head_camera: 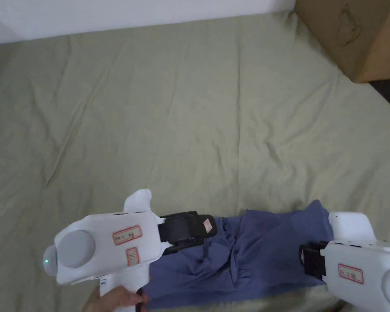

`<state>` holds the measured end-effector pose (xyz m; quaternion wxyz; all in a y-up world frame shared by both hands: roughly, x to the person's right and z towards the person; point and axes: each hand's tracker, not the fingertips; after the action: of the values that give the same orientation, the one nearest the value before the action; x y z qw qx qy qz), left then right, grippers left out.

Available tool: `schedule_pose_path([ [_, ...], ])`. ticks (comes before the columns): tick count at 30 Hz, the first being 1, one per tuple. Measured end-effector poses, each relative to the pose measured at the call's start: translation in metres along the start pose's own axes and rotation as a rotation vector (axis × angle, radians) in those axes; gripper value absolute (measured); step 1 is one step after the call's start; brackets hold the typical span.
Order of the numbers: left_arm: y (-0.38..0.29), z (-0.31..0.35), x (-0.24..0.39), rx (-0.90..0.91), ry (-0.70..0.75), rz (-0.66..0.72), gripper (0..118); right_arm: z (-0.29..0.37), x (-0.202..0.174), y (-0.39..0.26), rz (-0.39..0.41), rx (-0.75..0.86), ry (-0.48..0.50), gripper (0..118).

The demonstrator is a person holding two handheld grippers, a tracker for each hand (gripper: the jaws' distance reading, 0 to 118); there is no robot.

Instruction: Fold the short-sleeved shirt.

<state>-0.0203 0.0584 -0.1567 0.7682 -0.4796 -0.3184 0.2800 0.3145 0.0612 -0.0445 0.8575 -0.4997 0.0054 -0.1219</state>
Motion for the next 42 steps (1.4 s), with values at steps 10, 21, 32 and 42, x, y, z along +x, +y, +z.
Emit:
schedule_pose_path([
  [10,-0.030,-0.046,-0.014,-0.214,0.128,0.002,3,-0.002,-0.002,-0.005,0.010,0.003,0.021,6],
  [21,-0.039,-0.053,0.016,-0.288,-0.008,-0.033,3,0.001,-0.005,-0.008,0.025,-0.012,0.015,6],
  [32,-0.011,0.053,-0.070,-0.021,0.113,0.124,114,0.002,-0.030,0.003,0.081,-0.016,0.005,6],
  [42,-0.027,0.059,-0.158,0.054,-0.031,0.392,114,-0.005,-0.057,0.014,0.138,-0.039,-0.010,6],
])
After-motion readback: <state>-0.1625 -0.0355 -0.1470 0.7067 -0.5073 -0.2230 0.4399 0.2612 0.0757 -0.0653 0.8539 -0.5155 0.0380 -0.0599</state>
